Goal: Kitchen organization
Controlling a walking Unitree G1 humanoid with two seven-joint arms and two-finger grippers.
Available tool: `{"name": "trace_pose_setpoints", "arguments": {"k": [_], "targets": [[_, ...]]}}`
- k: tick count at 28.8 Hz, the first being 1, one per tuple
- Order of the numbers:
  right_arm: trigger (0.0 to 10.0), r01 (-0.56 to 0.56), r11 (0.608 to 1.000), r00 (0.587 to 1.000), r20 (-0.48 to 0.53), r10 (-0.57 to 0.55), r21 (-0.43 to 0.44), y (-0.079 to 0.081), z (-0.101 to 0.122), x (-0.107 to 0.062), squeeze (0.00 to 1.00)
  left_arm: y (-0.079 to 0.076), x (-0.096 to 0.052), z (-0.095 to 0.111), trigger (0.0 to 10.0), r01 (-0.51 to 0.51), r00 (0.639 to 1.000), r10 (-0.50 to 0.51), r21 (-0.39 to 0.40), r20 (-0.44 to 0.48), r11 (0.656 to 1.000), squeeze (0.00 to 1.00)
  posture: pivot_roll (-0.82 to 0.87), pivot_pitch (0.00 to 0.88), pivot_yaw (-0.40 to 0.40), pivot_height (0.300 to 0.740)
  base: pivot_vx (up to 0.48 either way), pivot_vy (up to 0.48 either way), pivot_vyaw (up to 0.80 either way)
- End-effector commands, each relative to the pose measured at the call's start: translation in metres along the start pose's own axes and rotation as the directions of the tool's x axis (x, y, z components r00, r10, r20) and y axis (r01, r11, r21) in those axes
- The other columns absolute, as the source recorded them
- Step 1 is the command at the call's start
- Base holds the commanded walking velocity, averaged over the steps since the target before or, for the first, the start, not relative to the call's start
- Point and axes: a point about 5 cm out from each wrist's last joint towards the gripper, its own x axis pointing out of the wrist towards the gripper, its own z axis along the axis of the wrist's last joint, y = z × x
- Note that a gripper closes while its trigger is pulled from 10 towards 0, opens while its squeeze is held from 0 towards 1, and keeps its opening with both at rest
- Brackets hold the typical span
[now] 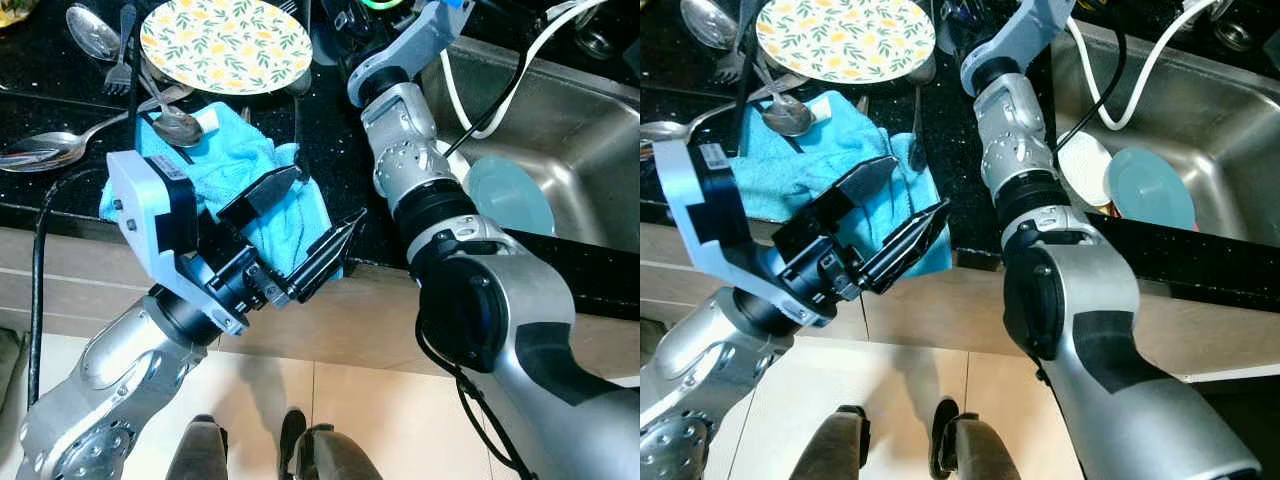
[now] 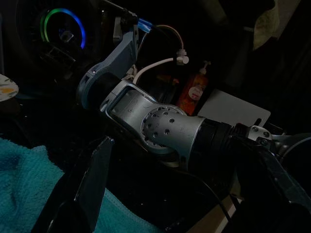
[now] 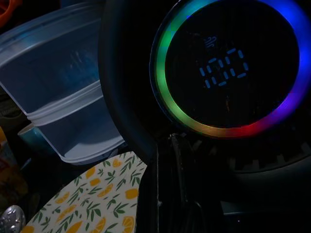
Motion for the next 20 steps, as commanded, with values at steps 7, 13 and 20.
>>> {"name": "trace_pose_setpoints", "arguments": {"k": [7, 13, 20], "targets": [[10.0, 0.06, 0.998, 0.998, -0.028, -0.06, 0.002, -0.01, -0.003, -0.003, 0.0, -0.006, 0.002, -0.001, 10.0, 0.029, 1.0, -0.029, -0.01, 0.003, 1.0, 0.0, 0.36, 0.295, -0.21, 0.74, 0.0, 0.0, 0.0], [10.0, 0.094, 0.996, 0.995, -0.019, -0.094, -0.007, -0.017, 0.0, -0.004, 0.0, -0.005, 0.002, -0.001, 10.0, 0.032, 0.999, -0.032, -0.009, 0.004, 0.999, 0.0, 0.36, 0.291, -0.208, 0.74, 0.0, 0.0, 0.0], [10.0, -0.038, 0.981, 0.999, 0.035, 0.032, 0.188, -0.024, 0.01, -0.007, 0.0, -0.001, 0.005, -0.001, 10.0, 0.043, 0.999, -0.043, -0.002, 0.013, 0.999, 0.0, 0.34, 0.265, -0.197, 0.74, 0.0, 0.0, 0.0]]}}
